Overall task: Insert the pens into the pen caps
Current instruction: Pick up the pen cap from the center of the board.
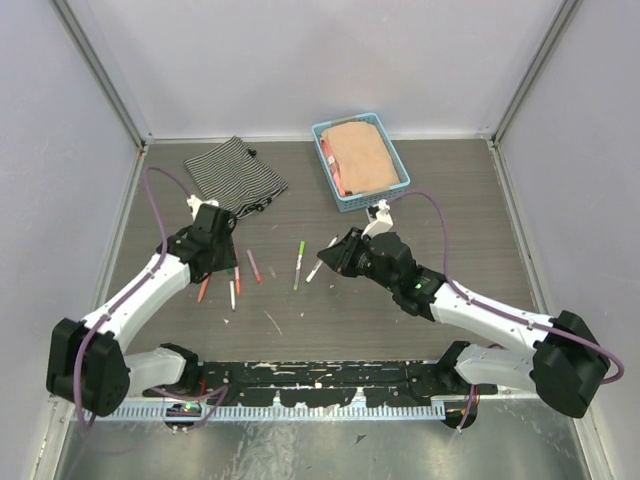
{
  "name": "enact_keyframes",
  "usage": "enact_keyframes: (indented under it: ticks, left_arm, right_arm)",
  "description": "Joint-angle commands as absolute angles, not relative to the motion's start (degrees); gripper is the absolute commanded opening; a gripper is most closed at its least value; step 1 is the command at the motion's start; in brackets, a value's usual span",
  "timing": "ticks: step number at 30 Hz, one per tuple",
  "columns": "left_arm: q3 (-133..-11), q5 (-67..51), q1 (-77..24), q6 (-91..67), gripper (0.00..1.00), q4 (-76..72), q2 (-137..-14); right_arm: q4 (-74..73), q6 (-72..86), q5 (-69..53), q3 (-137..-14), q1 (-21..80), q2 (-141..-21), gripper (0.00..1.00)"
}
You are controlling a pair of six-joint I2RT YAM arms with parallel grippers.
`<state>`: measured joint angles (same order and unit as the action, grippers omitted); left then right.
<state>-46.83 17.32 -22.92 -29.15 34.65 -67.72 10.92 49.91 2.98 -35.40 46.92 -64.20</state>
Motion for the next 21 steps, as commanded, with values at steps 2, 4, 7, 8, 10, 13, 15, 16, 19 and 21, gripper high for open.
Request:
enact_keyframes:
  ticks: [2,4,7,8,10,13,15,16,19,21]
  left_arm:
    - [-47.99,14.72,-19.24,-28.65,0.53,35.1,-73.18]
    - [-47.5,11.78,-17.93,-28.33,0.52,33.25,-75.47]
    - [-46.9,8.89,-16.74,-28.01,0.51,31.32,-77.7]
    - [-46.79,8.49,-16.44,-27.75,0.51,30.92,-78.41]
    - [-46.95,8.21,-15.7,-27.25,0.5,30.49,-79.78]
    - [-47.04,7.61,-14.34,-26.68,0.5,29.44,-81.32]
    - [-47.2,6.41,-13.44,-26.55,0.49,28.67,-82.07]
    - [-47.39,6.17,-13.22,-26.5,0.48,28.45,-82.46]
    - [-47.85,5.9,-12.53,-26.46,0.47,28.18,-83.78]
    - [-47.97,4.89,-12.32,-26.38,0.47,27.62,-84.43]
  right_arm:
    - [11.58,49.04,4.48,-37.38,47.03,-61.69,0.0]
    - [11.13,48.96,4.53,-37.5,47.04,-61.48,0.0]
    - [10.62,48.78,4.89,-37.49,47.05,-61.02,0.0]
    - [10.49,48.74,4.98,-37.52,47.1,-60.91,0.0]
    - [10.37,48.75,5.09,-37.39,47.14,-60.7,0.0]
    - [10.2,48.7,5.12,-37.35,47.11,-60.58,0.0]
    - [10.11,48.69,5.1,-37.36,47.11,-60.56,0.0]
    - [10.06,48.63,5.09,-37.43,47.11,-60.62,0.0]
    - [9.87,48.52,5.1,-37.66,47.11,-60.57,0.0]
    - [9.74,48.28,5.1,-37.83,47.11,-60.59,0.0]
